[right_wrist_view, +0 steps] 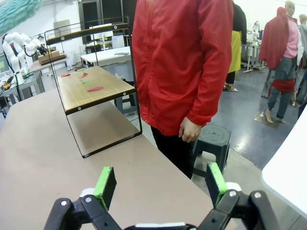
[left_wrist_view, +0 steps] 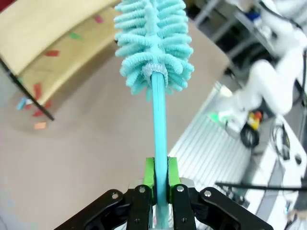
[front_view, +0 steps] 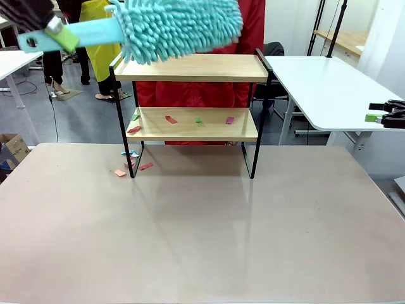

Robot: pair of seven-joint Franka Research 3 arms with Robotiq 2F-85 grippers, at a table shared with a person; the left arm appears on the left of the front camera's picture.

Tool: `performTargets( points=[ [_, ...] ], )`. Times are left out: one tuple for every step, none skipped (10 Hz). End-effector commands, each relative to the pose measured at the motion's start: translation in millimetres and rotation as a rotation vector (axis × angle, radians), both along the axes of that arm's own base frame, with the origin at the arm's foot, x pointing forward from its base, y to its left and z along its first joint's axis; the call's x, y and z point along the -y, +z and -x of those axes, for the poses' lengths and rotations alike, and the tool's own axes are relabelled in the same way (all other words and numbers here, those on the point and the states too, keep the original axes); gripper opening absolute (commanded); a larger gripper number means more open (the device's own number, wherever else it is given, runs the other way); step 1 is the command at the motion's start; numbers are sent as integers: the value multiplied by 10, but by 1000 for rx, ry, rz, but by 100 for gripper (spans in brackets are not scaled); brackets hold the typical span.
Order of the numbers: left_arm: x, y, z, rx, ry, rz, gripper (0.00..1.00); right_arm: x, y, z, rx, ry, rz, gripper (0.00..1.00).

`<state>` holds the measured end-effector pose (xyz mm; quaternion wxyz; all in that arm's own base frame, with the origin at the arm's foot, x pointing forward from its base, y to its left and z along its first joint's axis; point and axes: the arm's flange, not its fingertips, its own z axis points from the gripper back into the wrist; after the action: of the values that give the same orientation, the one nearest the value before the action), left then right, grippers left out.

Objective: Clean the shelf.
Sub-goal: Clean the specific section of the Shelf indicated by the human with the Duster.

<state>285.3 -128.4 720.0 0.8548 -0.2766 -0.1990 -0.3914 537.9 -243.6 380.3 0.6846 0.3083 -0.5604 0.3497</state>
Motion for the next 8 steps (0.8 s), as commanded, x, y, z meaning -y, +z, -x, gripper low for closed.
performTargets(
  points=[
    [70, -3, -61, 17, -149, -95, 13, -32, 83, -13, -15, -16, 7, 100],
    [174, -54, -70, -3, -180, -181, 13, -32, 83, -13, -15, -16, 7, 100],
    [243, -162, -78, -1, -242, -240, 13, -32, 83, -13, -15, -16, 7, 100],
    [292, -308, -78, -5, -299, -302, 13, -32, 83, -13, -15, -16, 7, 100],
    [320, -459, -58, -21, -306, -375, 13, -32, 83, -13, -15, -16, 7, 100],
    [283, -564, 4, -7, -341, -429, 13, -32, 83, -13, -15, -16, 7, 100],
    [222, -647, 33, -14, -364, -476, 13, -32, 83, -13, -15, -16, 7, 100],
    [118, -724, 48, -30, -396, -517, 13, -32, 83, -13, -15, -16, 7, 100]
  ],
)
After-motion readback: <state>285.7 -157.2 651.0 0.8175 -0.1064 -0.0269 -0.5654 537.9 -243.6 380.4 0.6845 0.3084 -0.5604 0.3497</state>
